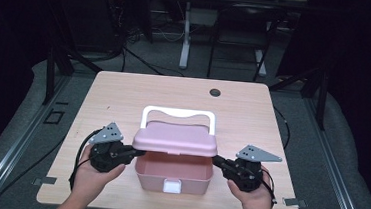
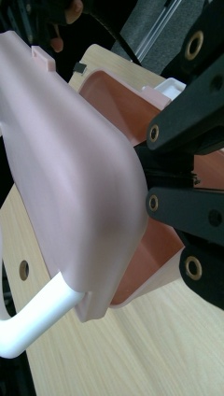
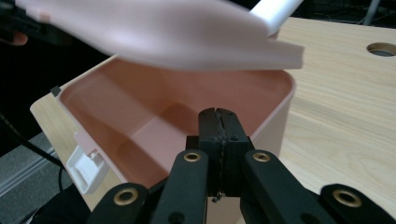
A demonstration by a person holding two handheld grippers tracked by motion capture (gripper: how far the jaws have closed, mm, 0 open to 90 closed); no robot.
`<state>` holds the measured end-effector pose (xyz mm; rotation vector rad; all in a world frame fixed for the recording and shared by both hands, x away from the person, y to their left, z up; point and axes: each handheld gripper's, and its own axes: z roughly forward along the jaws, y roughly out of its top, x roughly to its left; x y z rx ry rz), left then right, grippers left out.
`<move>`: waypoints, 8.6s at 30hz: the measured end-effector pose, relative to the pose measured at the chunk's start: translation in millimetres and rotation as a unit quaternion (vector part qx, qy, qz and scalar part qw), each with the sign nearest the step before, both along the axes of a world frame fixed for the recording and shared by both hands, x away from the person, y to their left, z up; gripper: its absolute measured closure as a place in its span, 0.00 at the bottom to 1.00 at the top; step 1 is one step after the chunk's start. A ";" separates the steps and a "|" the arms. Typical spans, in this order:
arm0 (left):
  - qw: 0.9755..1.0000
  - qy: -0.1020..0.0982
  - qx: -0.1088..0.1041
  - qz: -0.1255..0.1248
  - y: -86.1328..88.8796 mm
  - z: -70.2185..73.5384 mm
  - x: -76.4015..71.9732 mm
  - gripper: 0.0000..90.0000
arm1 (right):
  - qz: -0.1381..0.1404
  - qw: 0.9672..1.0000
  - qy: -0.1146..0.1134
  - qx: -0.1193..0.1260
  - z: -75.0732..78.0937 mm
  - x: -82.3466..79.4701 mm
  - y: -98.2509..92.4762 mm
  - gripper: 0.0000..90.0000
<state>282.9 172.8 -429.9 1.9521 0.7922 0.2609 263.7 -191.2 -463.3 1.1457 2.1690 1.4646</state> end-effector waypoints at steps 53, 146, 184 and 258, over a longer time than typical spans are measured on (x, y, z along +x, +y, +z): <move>1.000 -0.011 -0.012 0.013 -0.7 25.4 20.4 1.00 | 0.057 0.997 0.028 -0.037 -36.6 -4.3 38.4 1.00; 0.998 -0.016 -0.033 0.056 -2.2 47.2 69.9 1.00 | 0.060 0.997 0.020 -0.044 -42.3 4.8 44.4 1.00; 0.997 -0.001 -0.021 0.076 -2.1 38.7 87.7 0.99 | 0.059 0.997 0.016 -0.044 -42.9 4.3 44.3 1.00; 0.995 0.039 0.002 0.088 13.1 -54.9 37.8 0.76 | 0.046 0.999 0.007 -0.023 -45.1 2.1 45.0 0.94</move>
